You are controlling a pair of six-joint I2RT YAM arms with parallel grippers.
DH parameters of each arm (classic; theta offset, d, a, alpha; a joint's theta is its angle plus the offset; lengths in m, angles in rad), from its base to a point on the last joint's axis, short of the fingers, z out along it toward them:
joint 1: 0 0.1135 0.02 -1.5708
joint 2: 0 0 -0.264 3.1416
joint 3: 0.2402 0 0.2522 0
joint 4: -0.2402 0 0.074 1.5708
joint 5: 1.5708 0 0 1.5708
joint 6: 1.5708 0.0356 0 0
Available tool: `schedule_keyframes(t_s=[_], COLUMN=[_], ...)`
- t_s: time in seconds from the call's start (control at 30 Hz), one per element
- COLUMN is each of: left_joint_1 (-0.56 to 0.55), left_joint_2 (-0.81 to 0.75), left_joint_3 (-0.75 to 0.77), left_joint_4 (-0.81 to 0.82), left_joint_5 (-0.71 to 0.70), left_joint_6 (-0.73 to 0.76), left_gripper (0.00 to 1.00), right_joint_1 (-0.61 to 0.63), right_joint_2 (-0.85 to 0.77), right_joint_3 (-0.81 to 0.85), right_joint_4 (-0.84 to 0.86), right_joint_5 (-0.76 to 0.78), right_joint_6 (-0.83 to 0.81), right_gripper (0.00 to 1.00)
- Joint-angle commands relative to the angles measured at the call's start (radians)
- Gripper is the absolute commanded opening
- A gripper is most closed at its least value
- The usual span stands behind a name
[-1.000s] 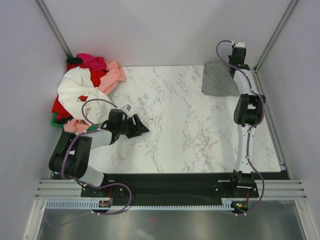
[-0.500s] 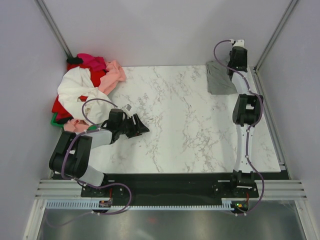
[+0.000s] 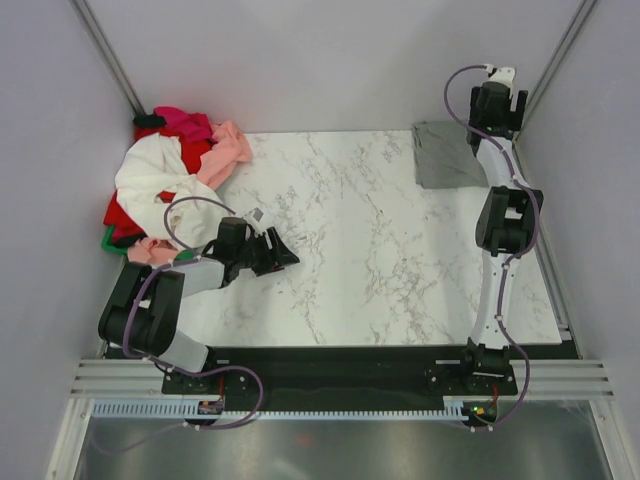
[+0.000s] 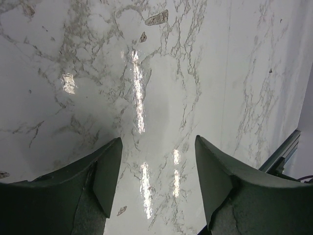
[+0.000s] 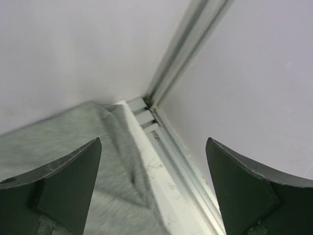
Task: Fold and stack the t-shirts
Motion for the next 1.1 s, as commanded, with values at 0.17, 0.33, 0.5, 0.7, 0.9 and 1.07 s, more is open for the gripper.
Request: schedule_keyframes(t_s=[0.17, 0.33, 0.5, 0.7, 0.9, 1.07], left_joint_1=[-0.004, -0.002, -0.007, -0.007, -0.005, -0.007], left_joint_2=[-0.001, -0.018, -0.044, -0.086, -0.112, -0.139], left_joint_3=[-0.005, -0.013, -0.027, -0.041, -0.045, -0.057], left_joint_4=[0.007, 0.007, 0.009, -0.004, -0.024, -0.031], left_joint_5=[-0.023, -0.02, -0.018, -0.021, -0.026, -0.046], left_joint_6=[0.001, 0.001, 0.005, 0.002, 0.001, -0.01], left_gripper=[0.71, 0.72, 0.73, 0.75, 0.81, 0.91], right_joint_1=[0.276, 0.62, 0.953, 1.047, 1.059, 1.062], right_joint_2=[-0.512, -0.782, -0.978, -1.17, -1.325, -1.424], right_joint_3=[-0.219, -0.537, -0.868, -1.111, -1.296, -1.425], right_joint_4=[-0.076, -0.085, -0.18, -0.378, -0.453, -0.464], right_joint_5=[-0.204, -0.148, -0.025, -0.129, -0.157, -0.129], right_joint_6=[0.219, 0.304, 0.423, 0.73, 0.836, 0.88], right_gripper=[0.98, 0.98, 0.98, 0.98, 0.98, 0.98])
